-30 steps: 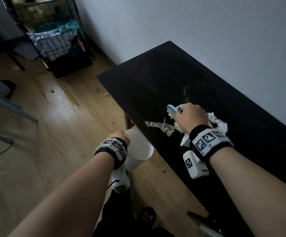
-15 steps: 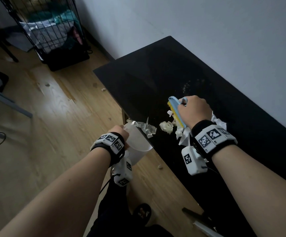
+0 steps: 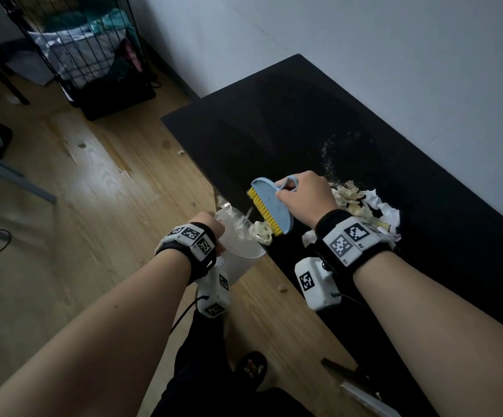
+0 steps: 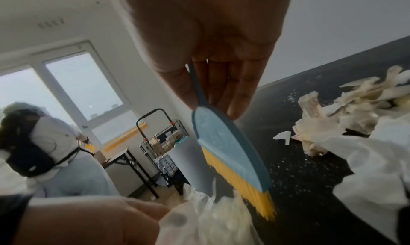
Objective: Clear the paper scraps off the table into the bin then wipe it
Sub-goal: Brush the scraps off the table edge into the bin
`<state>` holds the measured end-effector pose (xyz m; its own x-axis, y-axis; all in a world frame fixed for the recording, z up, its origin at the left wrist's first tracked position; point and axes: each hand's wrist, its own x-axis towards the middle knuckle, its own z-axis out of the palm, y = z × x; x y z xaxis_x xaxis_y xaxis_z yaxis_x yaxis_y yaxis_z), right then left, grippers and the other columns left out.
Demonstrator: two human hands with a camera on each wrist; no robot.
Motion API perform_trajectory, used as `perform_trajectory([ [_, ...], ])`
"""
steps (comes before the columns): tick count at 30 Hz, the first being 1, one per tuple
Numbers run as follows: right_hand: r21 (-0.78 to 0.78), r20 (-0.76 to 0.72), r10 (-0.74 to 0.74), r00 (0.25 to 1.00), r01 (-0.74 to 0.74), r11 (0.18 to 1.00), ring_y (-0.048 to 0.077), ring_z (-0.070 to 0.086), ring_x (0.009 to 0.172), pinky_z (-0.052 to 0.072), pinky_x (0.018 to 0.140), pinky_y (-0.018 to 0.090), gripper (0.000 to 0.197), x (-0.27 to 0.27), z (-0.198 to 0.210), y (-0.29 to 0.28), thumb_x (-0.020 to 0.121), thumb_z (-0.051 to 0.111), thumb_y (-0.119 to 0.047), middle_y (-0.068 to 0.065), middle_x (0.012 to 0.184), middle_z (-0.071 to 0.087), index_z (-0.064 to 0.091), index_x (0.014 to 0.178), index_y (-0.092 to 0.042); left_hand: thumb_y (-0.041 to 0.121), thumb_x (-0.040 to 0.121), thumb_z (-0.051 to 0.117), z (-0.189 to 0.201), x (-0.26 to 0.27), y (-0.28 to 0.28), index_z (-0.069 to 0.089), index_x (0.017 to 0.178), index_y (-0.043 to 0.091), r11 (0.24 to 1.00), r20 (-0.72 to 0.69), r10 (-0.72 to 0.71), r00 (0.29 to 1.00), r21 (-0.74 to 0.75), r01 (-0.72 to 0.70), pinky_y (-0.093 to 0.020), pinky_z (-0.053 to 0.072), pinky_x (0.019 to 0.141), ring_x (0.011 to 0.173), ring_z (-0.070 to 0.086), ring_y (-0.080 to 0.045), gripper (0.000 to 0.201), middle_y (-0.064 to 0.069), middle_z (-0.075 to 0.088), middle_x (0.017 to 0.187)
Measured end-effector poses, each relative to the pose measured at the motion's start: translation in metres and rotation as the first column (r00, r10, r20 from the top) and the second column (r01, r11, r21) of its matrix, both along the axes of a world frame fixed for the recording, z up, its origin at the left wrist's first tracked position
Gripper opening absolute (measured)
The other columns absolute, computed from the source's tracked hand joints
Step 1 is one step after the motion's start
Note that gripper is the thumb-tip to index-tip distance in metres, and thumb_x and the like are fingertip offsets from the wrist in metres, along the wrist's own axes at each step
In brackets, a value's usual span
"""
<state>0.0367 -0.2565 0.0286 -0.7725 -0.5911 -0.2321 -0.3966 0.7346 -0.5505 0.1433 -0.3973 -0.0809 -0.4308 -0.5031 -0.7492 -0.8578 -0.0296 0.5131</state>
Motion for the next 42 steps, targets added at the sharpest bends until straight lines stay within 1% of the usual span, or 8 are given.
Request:
perform_trajectory([
  [6,0.069,-0.202,-0.128,0.971,0.145,0.987,0.024,0.063,0.068,0.052,0.057,0.032,0.024,-0.022,0.019,0.02,0.09,0.051,-0.02,0.004,0.072,0.065,0.066,0.076,-0.01,0.003,0.087,0.049,0.001,-0.001,0.001,0.051,0.125,0.002,0.999,-0.02,-0.011,1.0,-0.043,0.01,-0.043,0.059,0.077,0.093,0.07,-0.037,0.037,-0.025,0.067,0.108],
  [9,0.185,-0.275,-0.141,0.951,0.196,0.963,0.015,0.043,0.049,0.027,0.045,0.024,0.035,-0.021,0.017,0.032,0.089,0.05,-0.02,-0.002,0.055,0.045,0.042,0.055,-0.016,0.006,0.08,0.046,-0.003,-0.001,0.0,0.054,0.108,0.013,0.999,0.036,-0.024,0.999,-0.025,0.024,-0.048,0.057,0.081,0.08,0.072,-0.035,0.03,-0.019,0.072,0.078],
  [14,0.171,-0.187,-0.117,0.975,0.15,0.974,0.018,0.042,0.054,0.025,0.045,0.024,0.039,-0.006,-0.002,0.026,0.089,0.05,-0.017,-0.002,0.054,0.041,0.035,0.052,-0.018,0.007,0.087,0.041,0.002,-0.001,0.003,0.052,0.104,0.014,1.0,0.043,-0.009,0.999,-0.015,0.01,-0.051,0.057,0.083,0.075,0.073,-0.032,0.022,-0.015,0.069,0.065],
  [20,-0.007,-0.022,-0.121,0.992,0.121,0.993,0.027,0.068,0.079,0.059,0.069,0.04,0.02,0.007,-0.002,0.005,0.086,0.054,-0.016,0.011,0.082,0.071,0.07,0.084,-0.003,0.007,0.087,0.042,0.001,0.002,0.003,0.053,0.107,0.014,1.0,0.043,0.0,0.999,-0.009,0.001,-0.052,0.056,0.084,0.077,0.072,-0.034,0.023,-0.016,0.068,0.066],
  [27,-0.118,-0.134,-0.208,0.969,0.192,0.974,0.025,0.07,0.084,0.06,0.074,0.041,0.023,-0.019,0.013,0.017,0.088,0.055,-0.018,0.012,0.091,0.073,0.072,0.094,-0.004,0.01,0.078,0.045,-0.011,0.004,-0.003,0.055,0.097,0.016,0.999,0.055,-0.047,0.997,-0.007,0.047,-0.049,0.055,0.083,0.071,0.073,-0.03,0.022,-0.008,0.07,0.052],
  [33,0.092,-0.178,-0.066,0.982,0.083,0.992,0.025,0.065,0.092,0.05,0.075,0.029,0.028,-0.017,0.001,0.021,0.094,0.048,-0.017,0.01,0.102,0.072,0.071,0.111,-0.021,0.008,0.081,0.047,-0.009,0.004,0.002,0.056,0.098,0.015,0.999,0.06,-0.029,0.998,-0.025,0.031,-0.05,0.056,0.083,0.071,0.074,-0.03,0.021,-0.009,0.069,0.051],
  [37,0.147,-0.107,0.014,0.994,0.002,0.989,0.025,0.064,0.089,0.048,0.071,0.027,0.028,-0.004,-0.004,0.009,0.093,0.049,-0.015,0.01,0.1,0.071,0.073,0.108,-0.018,0.003,0.069,0.048,-0.029,-0.001,-0.002,0.056,0.109,0.012,0.999,0.069,-0.044,0.997,-0.021,0.046,-0.056,0.053,0.085,0.082,0.071,-0.04,0.042,-0.019,0.071,0.077],
  [42,0.151,-0.064,0.095,0.993,-0.084,0.985,0.024,0.065,0.088,0.053,0.075,0.031,0.025,0.007,-0.006,-0.004,0.089,0.051,-0.016,0.01,0.098,0.071,0.073,0.099,-0.012,0.001,0.084,0.048,-0.002,0.004,0.007,0.054,0.118,0.005,0.999,0.003,0.0,1.0,-0.036,0.0,-0.047,0.057,0.083,0.078,0.071,-0.032,0.035,-0.019,0.07,0.084],
])
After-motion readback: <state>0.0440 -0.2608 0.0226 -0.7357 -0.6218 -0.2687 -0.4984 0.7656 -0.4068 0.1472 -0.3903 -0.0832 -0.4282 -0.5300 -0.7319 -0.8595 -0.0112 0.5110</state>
